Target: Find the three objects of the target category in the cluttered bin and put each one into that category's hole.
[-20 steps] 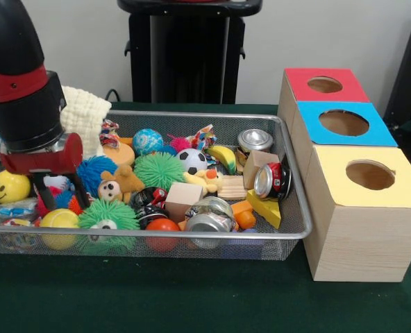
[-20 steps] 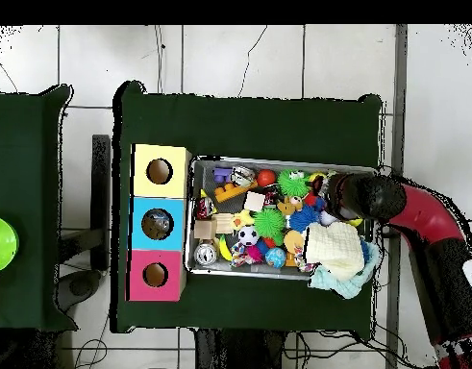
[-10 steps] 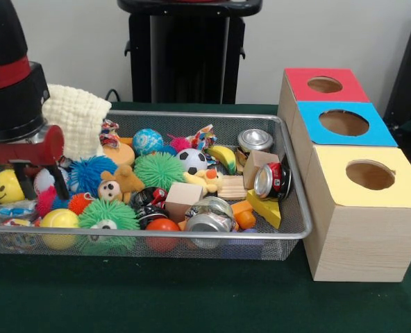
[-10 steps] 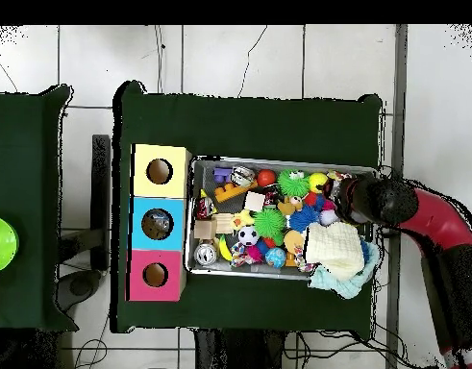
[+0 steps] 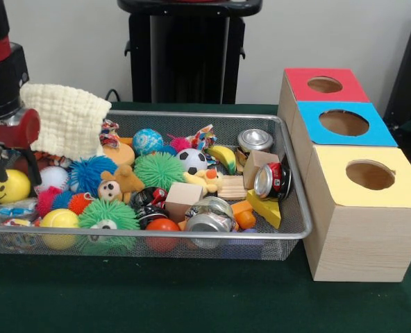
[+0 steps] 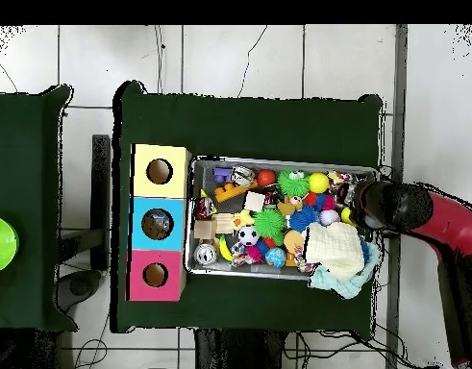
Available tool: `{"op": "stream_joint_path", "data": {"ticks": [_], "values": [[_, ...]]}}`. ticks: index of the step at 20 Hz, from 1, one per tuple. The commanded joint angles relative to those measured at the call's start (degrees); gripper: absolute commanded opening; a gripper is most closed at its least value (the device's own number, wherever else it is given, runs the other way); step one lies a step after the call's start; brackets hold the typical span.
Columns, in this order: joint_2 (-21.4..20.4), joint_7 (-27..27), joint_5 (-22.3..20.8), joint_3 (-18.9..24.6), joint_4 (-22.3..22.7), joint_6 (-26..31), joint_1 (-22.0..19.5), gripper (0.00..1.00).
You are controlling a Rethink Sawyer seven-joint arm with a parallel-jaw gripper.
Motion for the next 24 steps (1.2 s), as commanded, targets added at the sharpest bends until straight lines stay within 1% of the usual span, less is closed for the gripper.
{"op": "stream_joint_path", "data": {"ticks": [1,4,9,10,11,12,13,14,16,18,19,20,21,22,23,24], "values": [[-0.6,6.1,0.9,-4.5,1.9,0.5,1.2,1.0],[1.2,7.3,1.1,-5.2,1.6,-2.3,1.2,1.0],[2.2,11.4,1.2,-8.0,1.2,-5.1,2.7,1.0],[1.5,14.6,1.5,-9.8,1.7,-5.8,3.6,1.0],[1.0,15.6,2.0,-10.6,2.0,-5.7,4.0,1.0],[0.3,17.9,3.0,-12.0,2.5,-5.4,4.5,1.0],[-0.1,18.7,3.7,-12.8,2.6,-5.0,4.8,1.0],[-0.9,21.0,4.7,-14.4,3.2,-4.8,5.4,1.0],[-2.1,23.9,5.7,-17.0,4.2,-5.6,6.5,1.0],[-2.6,25.2,7.6,-18.6,5.2,-6.6,6.8,1.0],[-2.6,25.3,8.4,-18.8,5.4,-6.9,6.7,1.0],[-3.2,26.7,9.9,-19.3,7.0,-8.4,6.7,1.0],[-3.4,27.1,10.8,-19.6,7.4,-9.1,6.8,1.0],[-4.7,28.1,12.3,-19.7,9.4,-10.1,6.6,1.0],[-5.4,28.6,13.0,-20.0,10.4,-11.1,6.8,1.0],[-7.0,29.3,13.9,-20.3,12.2,-12.2,6.8,1.0]]}}
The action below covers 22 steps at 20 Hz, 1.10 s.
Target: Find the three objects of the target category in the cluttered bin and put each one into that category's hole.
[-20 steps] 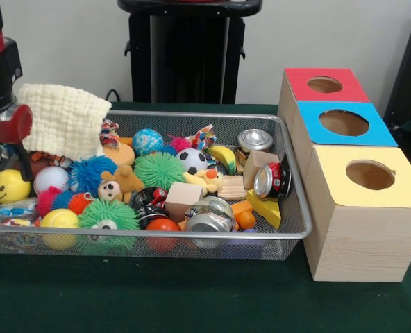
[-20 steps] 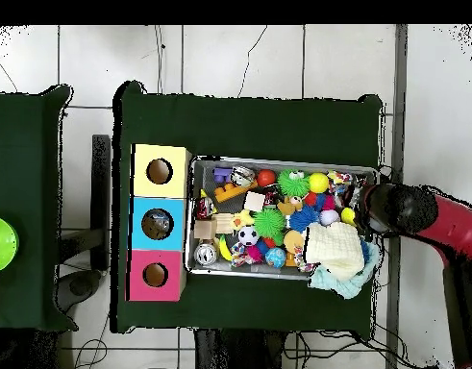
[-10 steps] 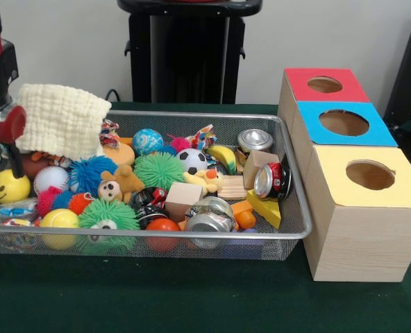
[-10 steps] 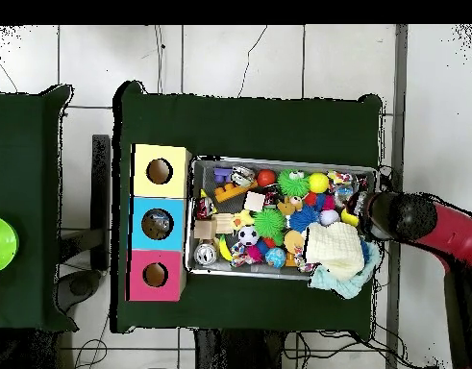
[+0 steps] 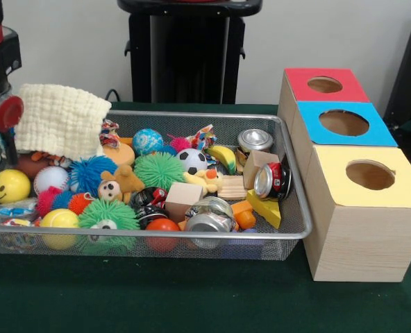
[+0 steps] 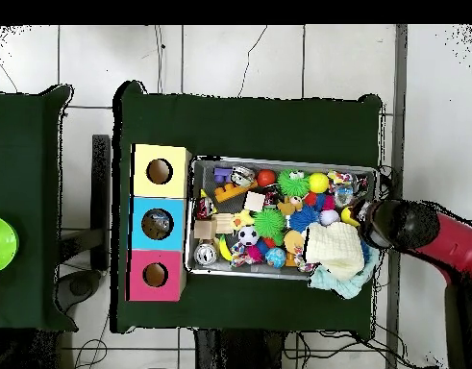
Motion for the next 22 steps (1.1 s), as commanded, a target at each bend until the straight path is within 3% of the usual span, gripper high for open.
{"op": "stream_joint_path", "data": {"ticks": [1,5,10,16,19,22], "values": [[-5.2,20.5,6.9,-4.7,10.5,-7.7,0.9,1.0],[-7.7,18.3,6.8,-4.8,12.7,-11.6,0.9,1.0],[-5.9,18.4,3.8,-5.8,14.6,-24.1,1.6,1.0],[-4.9,18.4,5.1,-7.1,16.5,-30.3,3.8,1.0],[-4.4,15.8,5.4,-6.7,16.5,-29.6,4.8,1.0],[-4.4,6.9,4.7,-1.7,15.5,-21.2,2.2,1.0]]}}
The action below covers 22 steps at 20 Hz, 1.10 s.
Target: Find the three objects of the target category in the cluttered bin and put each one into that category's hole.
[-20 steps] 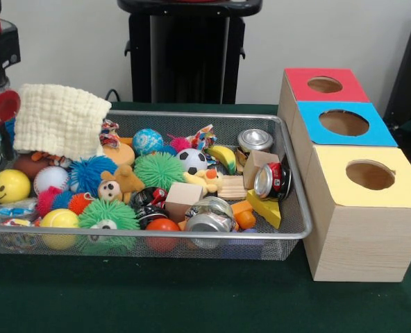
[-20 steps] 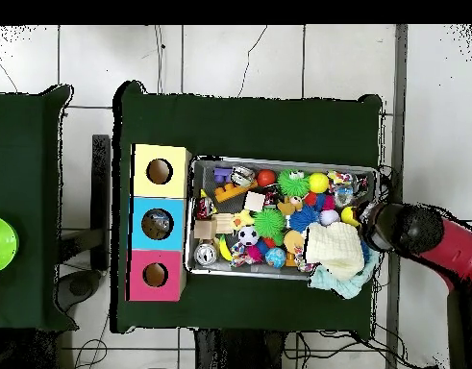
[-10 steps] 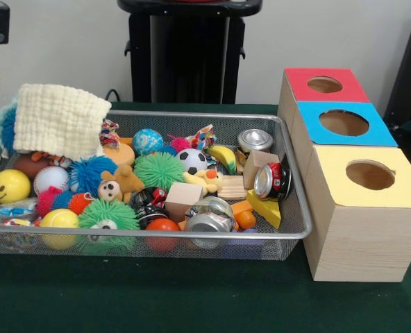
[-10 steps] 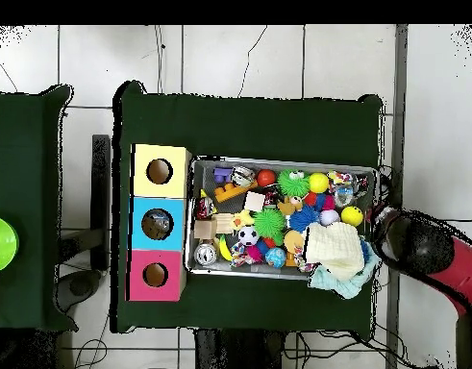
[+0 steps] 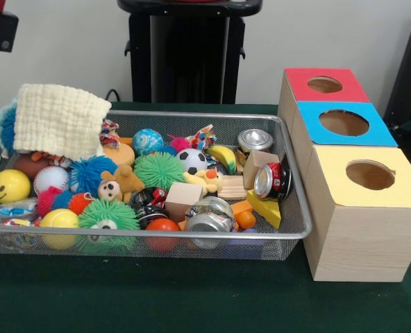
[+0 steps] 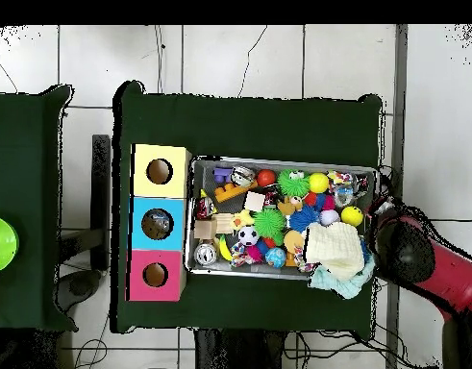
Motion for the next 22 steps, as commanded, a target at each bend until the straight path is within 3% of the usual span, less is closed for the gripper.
{"op": "stream_joint_path", "data": {"ticks": [1,4,8,22], "values": [[2.2,-0.5,0.1,6.9,4.7,9.0,-1.2,1.0],[2.0,-7.3,-2.4,9.4,3.4,13.5,-2.1,1.0],[1.2,-10.7,-3.9,12.2,4.1,15.5,-3.7,1.0],[2.8,-13.3,-10.2,20.8,4.9,13.8,-8.6,1.0]]}}
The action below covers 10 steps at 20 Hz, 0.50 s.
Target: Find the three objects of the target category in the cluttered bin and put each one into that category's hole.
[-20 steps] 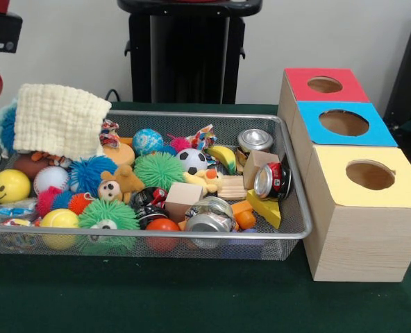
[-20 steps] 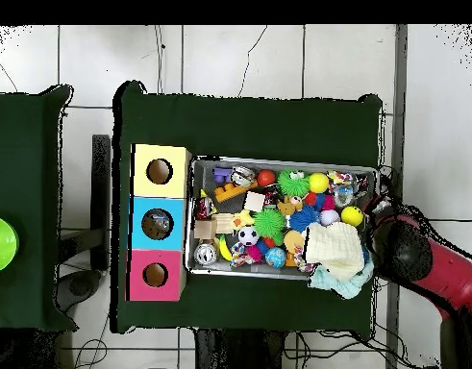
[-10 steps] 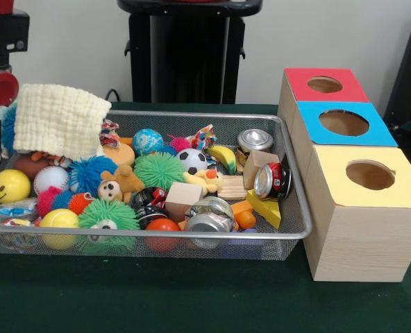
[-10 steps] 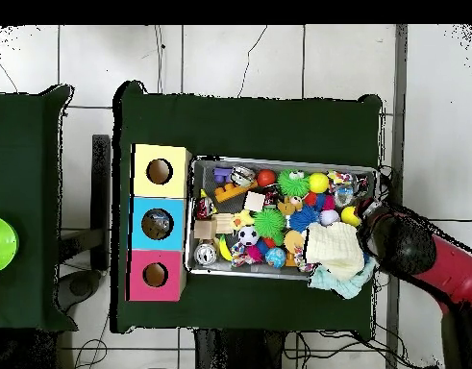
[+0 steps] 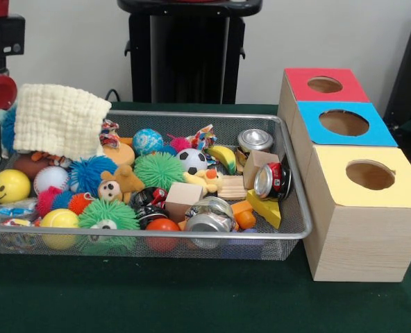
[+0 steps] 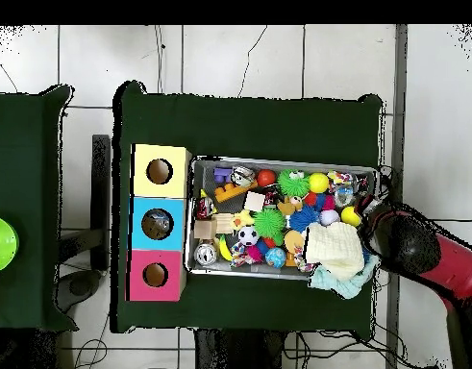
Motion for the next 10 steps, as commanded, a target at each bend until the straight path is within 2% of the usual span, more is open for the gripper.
{"op": "stream_joint_path", "data": {"ticks": [1,4,10], "values": [[2.5,-13.4,-6.6,9.5,4.9,3.5,-1.8,1.0],[2.3,-14.6,-9.3,11.1,4.8,3.7,-2.1,1.0],[-1.2,-7.9,-12.2,8.5,7.2,1.8,2.0,1.0]]}}
